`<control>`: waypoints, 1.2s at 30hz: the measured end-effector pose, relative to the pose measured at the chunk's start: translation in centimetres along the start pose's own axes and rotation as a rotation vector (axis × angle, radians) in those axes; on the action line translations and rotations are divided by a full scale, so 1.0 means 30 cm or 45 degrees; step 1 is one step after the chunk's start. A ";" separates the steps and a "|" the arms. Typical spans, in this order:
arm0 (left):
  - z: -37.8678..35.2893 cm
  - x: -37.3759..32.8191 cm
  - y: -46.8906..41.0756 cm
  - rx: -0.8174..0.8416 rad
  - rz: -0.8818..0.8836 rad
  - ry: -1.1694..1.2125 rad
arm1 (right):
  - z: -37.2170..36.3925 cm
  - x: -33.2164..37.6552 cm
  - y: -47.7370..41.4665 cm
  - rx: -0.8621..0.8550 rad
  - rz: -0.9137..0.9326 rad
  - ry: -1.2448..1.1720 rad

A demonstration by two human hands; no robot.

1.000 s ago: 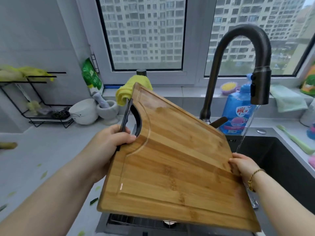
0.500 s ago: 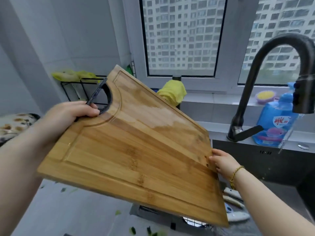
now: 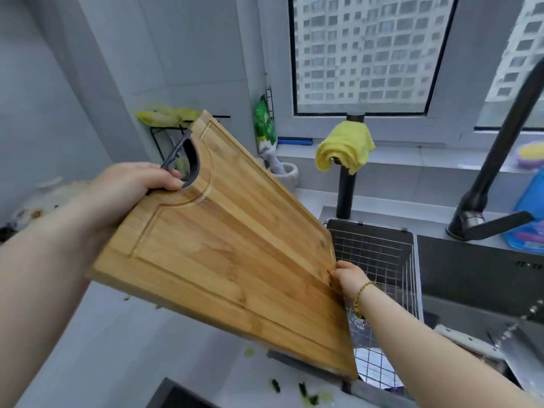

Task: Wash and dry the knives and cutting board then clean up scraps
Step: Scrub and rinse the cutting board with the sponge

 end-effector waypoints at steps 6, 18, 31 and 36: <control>-0.102 0.024 -0.062 0.077 0.098 0.137 | 0.035 -0.046 -0.021 -0.031 -0.075 -0.120; -0.378 0.035 -0.192 0.282 0.132 0.123 | 0.373 -0.184 -0.051 -0.461 -0.075 0.046; -0.544 0.104 -0.301 0.489 0.156 0.250 | 0.370 -0.202 -0.034 -0.323 -0.186 0.214; -0.545 0.134 -0.306 0.522 0.152 0.260 | 0.365 -0.202 -0.037 -0.309 -0.195 0.206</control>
Point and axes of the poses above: each hand's wrist, its own y-axis away from the middle knuckle, its own z-axis out of the back of the hand, x = y × z, the point moved 3 cm from there along -y, towards the middle knuckle, and after that the axes turned 12 degrees about -y, right-handed, at the moved point
